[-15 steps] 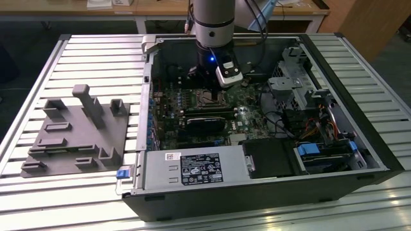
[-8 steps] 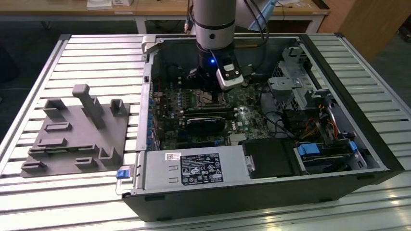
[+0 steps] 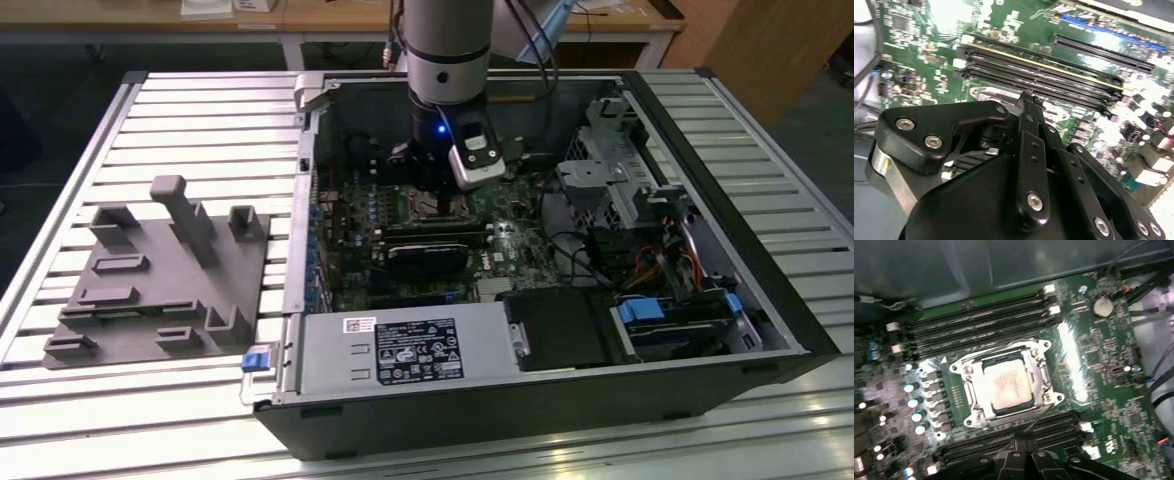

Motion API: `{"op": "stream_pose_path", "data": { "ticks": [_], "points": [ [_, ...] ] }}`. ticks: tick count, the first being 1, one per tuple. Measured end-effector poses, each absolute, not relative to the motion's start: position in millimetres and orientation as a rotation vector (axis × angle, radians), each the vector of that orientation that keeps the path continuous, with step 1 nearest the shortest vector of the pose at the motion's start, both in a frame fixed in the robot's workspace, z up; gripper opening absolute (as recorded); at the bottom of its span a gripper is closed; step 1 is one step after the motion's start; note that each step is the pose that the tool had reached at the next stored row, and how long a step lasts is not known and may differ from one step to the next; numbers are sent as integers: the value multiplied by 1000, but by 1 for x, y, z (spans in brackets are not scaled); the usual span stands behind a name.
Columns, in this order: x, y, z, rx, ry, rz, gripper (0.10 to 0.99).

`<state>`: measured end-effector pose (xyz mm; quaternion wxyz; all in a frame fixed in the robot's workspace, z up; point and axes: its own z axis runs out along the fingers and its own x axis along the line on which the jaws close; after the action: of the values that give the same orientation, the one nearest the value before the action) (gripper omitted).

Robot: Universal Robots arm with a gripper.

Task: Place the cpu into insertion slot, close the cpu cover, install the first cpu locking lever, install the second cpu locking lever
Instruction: 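Install the second cpu locking lever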

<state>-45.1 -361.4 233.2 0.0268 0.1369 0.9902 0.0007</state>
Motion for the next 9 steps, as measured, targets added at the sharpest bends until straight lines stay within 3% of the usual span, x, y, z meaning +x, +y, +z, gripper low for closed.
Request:
{"op": "stream_pose_path", "data": {
  "ticks": [9],
  "points": [
    [-45,-364,233,429,3103,-4,106]
  ]
}}
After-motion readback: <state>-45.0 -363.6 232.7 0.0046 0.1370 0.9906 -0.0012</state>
